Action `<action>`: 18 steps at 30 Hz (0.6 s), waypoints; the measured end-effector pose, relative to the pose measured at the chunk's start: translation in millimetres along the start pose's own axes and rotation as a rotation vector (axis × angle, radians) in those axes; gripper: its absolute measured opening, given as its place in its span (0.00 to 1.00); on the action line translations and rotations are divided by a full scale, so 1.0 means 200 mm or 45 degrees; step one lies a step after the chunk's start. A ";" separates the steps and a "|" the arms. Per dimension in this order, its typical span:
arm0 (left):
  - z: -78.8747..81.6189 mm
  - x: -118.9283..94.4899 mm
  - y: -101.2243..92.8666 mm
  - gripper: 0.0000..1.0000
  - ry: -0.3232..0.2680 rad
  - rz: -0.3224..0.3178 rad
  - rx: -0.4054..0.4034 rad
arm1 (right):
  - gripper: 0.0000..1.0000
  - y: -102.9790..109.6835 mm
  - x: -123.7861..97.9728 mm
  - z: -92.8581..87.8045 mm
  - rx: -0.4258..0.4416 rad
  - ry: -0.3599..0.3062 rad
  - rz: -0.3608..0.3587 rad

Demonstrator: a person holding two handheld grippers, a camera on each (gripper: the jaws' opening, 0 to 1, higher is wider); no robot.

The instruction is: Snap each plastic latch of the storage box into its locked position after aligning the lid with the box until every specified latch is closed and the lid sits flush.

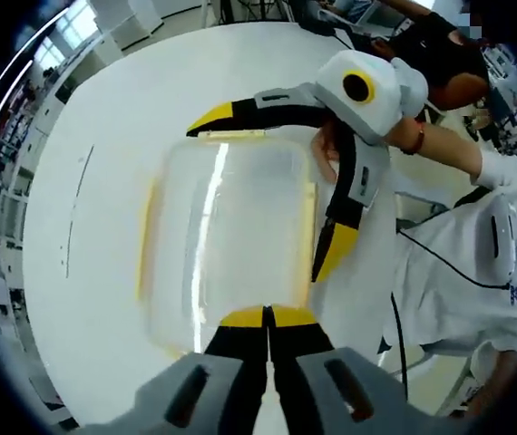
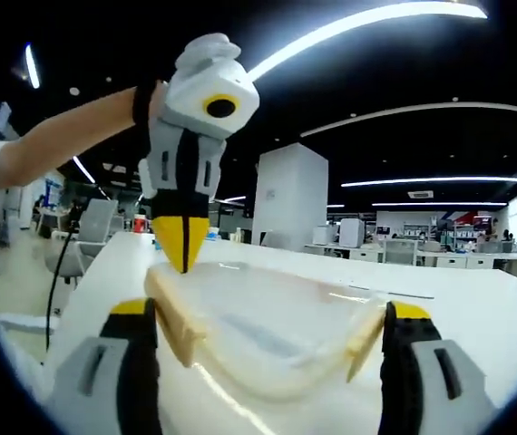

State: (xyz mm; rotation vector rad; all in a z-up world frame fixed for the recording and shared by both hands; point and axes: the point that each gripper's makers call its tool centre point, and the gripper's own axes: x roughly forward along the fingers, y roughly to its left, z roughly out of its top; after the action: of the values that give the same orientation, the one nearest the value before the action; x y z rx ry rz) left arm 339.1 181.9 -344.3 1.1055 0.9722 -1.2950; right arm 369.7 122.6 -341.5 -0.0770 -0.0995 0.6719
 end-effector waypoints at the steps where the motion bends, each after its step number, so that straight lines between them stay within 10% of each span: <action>1: 0.00 0.00 0.00 0.00 0.001 -0.001 -0.003 | 1.00 0.00 0.00 0.00 0.001 0.000 0.001; 18: 0.00 -0.01 0.02 0.00 0.024 0.008 -0.021 | 0.99 0.00 0.01 -0.04 -0.053 0.003 -0.002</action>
State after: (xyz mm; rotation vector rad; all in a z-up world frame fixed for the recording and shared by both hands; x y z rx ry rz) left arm 343.0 182.2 -343.1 1.1093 0.9909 -1.2713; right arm 373.1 123.9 -349.8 -0.1177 -0.1109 0.6686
